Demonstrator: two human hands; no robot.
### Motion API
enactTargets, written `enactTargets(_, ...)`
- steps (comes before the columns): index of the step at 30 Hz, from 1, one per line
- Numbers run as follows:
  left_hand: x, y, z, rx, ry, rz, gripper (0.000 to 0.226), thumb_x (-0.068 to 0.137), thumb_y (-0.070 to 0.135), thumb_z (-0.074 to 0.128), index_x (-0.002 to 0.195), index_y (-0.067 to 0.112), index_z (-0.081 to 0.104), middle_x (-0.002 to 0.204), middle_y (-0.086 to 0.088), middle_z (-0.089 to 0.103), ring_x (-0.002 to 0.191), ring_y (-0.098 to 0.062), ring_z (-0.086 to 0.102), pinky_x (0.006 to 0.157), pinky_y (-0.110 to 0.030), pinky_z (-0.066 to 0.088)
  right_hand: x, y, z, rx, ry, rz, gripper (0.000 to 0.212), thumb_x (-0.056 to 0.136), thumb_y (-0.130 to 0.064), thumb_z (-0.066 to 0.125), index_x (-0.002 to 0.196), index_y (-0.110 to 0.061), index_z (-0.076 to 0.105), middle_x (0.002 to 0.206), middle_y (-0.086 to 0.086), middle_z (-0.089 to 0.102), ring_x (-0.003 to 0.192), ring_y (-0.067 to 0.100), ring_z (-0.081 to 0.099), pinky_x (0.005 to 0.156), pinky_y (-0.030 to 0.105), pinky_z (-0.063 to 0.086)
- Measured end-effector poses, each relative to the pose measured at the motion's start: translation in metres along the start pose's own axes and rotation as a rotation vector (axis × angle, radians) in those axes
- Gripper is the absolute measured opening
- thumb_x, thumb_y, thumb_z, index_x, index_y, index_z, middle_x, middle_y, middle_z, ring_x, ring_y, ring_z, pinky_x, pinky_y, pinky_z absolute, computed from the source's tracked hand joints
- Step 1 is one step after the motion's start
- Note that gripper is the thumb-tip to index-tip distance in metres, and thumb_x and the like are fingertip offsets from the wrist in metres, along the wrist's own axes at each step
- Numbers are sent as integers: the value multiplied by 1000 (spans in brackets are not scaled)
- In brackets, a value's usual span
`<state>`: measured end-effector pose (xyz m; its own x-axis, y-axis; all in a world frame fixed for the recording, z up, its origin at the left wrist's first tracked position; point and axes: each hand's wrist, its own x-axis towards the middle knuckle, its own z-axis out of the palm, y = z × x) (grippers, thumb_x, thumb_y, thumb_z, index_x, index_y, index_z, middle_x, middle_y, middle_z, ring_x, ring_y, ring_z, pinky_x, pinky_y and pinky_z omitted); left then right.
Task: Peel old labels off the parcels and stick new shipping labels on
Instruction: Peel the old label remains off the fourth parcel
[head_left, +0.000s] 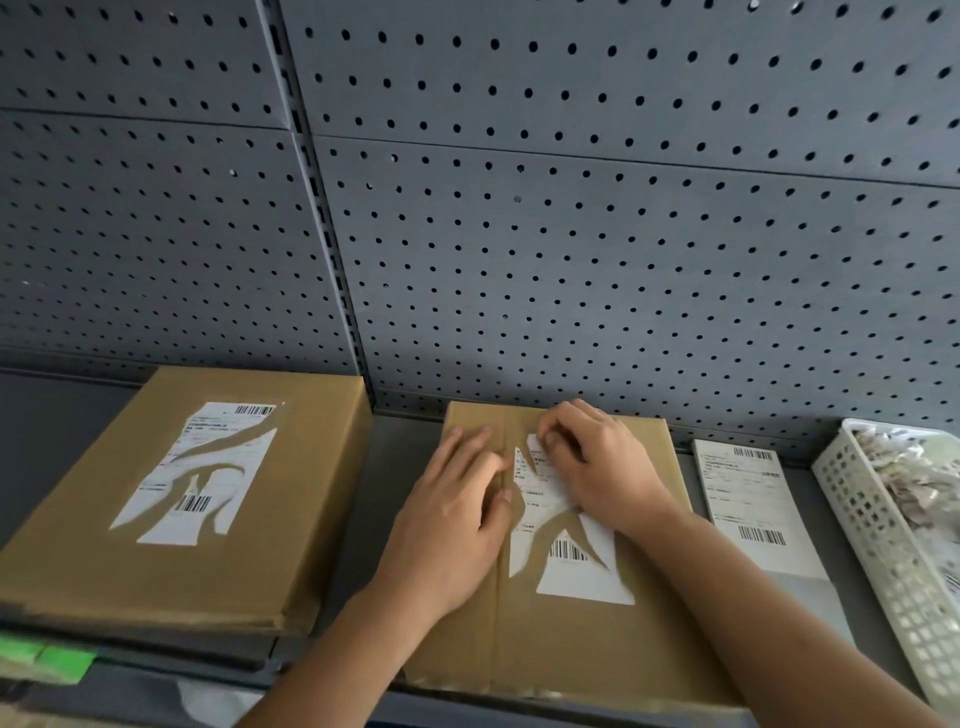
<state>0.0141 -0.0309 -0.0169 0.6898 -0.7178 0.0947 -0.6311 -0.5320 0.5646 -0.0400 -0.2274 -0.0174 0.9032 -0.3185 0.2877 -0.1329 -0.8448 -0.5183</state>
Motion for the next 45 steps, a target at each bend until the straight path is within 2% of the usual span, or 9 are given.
enactTargets(3, 0, -1, 1, -2, -3, -1, 30, 106, 42, 39, 135, 36, 48, 163, 26, 16, 150, 7, -10, 116, -28, 25, 1, -1, 3, -96, -21, -33, 14, 97, -24, 54, 104, -30, 64, 99, -15, 59, 92, 10, 55, 79, 27, 37)
enactTargets(7, 0, -1, 1, -5, 0, 1, 31, 106, 40, 40, 135, 35, 48, 163, 25, 17, 150, 7, -8, 116, -28, 25, -1, -1, 1, -7, 1, -11, 14, 91, -16, 53, 88, -27, 61, 90, -14, 58, 84, 11, 55, 75, 32, 44)
enactTargets(11, 0, -1, 0, -9, 3, 0, 31, 106, 40, 41, 135, 34, 49, 162, 26, 18, 150, 7, -7, 115, -29, 26, -1, -2, 1, -37, 5, -18, 17, 93, -18, 56, 100, -30, 66, 92, -18, 55, 79, 10, 54, 71, 28, 40)
enactTargets(15, -1, 1, -1, -7, 3, 0, 30, 106, 39, 42, 134, 33, 49, 161, 26, 20, 150, 7, -6, 113, -29, 29, -2, -1, 1, 2, 25, -24, 16, 88, -13, 56, 85, -27, 63, 89, -15, 56, 74, 8, 51, 69, 27, 38)
enactTargets(18, -1, 1, 0, -5, 2, -6, 29, 106, 39, 41, 133, 34, 50, 162, 26, 20, 151, 6, -5, 114, -32, 31, -3, 0, 0, 30, 12, -4, 14, 91, -18, 60, 97, -29, 66, 91, -14, 54, 72, 8, 55, 69, 27, 42)
enactTargets(23, -1, 1, -1, -10, -8, -16, 28, 106, 40, 41, 132, 35, 49, 161, 27, 19, 150, 7, -6, 111, -37, 36, 1, -3, 2, -105, 9, -69, 11, 96, -27, 62, 102, -28, 70, 96, -11, 57, 73, 18, 59, 69, 30, 46)
enactTargets(28, -1, 2, -1, 10, -19, -25, 31, 106, 43, 39, 135, 35, 48, 162, 26, 17, 150, 6, -7, 110, -41, 38, 12, -7, 4, -281, -54, -111, 12, 101, -25, 51, 100, -19, 62, 97, -4, 49, 73, 26, 58, 56, 33, 42)
enactTargets(36, -1, 3, -1, 21, -32, -37, 31, 107, 44, 38, 136, 37, 46, 162, 27, 15, 150, 6, -8, 108, -43, 40, 16, -5, 1, -288, -161, -133, 13, 103, -21, 40, 102, -17, 52, 102, -3, 44, 92, 20, 50, 71, 30, 32)
enactTargets(45, -1, 2, 0, 12, -22, -35, 30, 106, 43, 39, 134, 37, 47, 161, 28, 17, 149, 8, -7, 105, -45, 42, 13, -8, 2, -277, -72, -164, 13, 101, -21, 49, 101, -18, 61, 100, -2, 52, 88, 23, 56, 60, 37, 47)
